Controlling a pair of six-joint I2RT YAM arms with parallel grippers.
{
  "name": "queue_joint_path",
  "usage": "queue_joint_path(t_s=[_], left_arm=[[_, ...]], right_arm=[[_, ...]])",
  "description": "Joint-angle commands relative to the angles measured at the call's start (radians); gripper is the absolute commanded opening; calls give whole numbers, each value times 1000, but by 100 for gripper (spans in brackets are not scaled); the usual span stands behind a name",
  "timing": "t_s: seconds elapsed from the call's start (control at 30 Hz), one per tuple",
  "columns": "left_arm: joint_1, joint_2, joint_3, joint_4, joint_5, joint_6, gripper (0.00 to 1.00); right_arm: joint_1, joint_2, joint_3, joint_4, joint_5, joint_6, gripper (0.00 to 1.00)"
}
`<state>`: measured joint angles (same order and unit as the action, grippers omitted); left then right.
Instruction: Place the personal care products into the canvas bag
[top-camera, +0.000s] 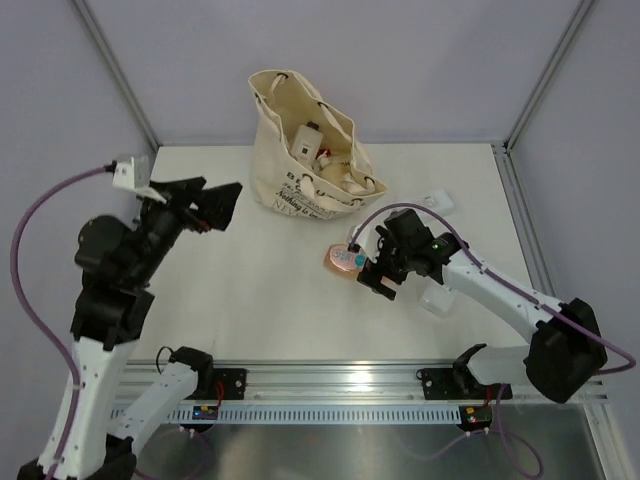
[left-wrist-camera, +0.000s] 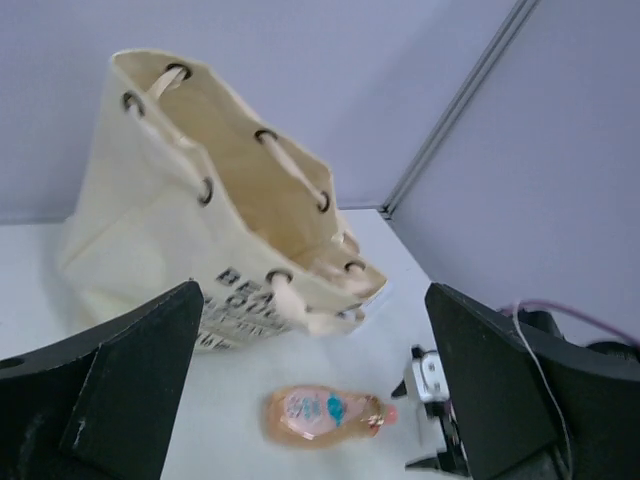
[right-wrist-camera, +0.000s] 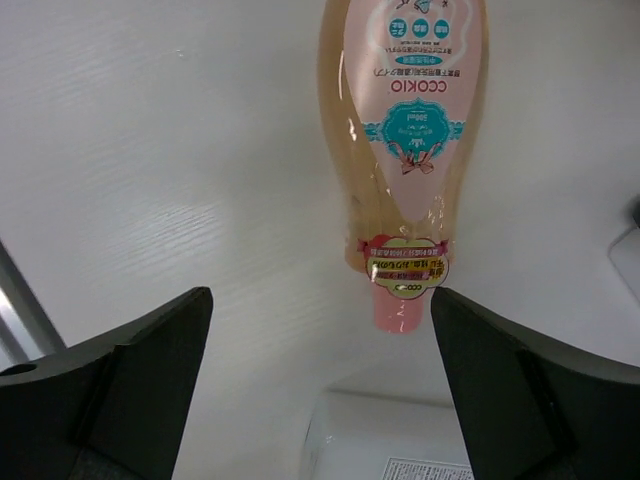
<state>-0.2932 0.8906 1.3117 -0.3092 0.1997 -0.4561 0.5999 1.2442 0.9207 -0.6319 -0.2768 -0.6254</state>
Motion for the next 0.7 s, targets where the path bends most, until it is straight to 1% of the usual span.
queue_joint_path(t_s=[0.0, 0.03, 0.07, 0.13, 0.17, 0.2, 0.23, 0.3, 0.43, 0.5, 0.67], left_arm=[[6, -197, -234, -146, -124, 125, 99], [6, -249, -324, -203, -147, 122, 99], [6, -340, -365, -232, -157, 106, 99], [6, -425, -470, -315, -161, 73, 99], [6, -465, -500, -341, -163, 60, 99], [6, -539, -526, -384, -167, 48, 99], [6, -576, -551, -395, -190, -8, 99], [5, -683, -617, -389, -178, -33, 99], [6, -769, -657, -386, -183, -94, 99], [6, -779, -666, -383, -178, -105, 99], [6, -760, -654, -395, -168, -93, 99]], right_arm=[[15, 90, 46, 107, 220, 36, 99], [15, 137, 64, 118, 247, 36, 99], [15, 158, 69, 135, 254, 35, 99], [14, 208, 82, 149, 254, 16, 100], [15, 225, 86, 155, 254, 12, 99], [15, 253, 93, 153, 246, -3, 99], [17, 265, 93, 155, 248, -11, 99], [17, 305, 95, 161, 242, -31, 99], [17, 362, 104, 156, 202, -80, 99], [15, 397, 115, 147, 170, -118, 100], [17, 488, 165, 137, 159, -126, 98]])
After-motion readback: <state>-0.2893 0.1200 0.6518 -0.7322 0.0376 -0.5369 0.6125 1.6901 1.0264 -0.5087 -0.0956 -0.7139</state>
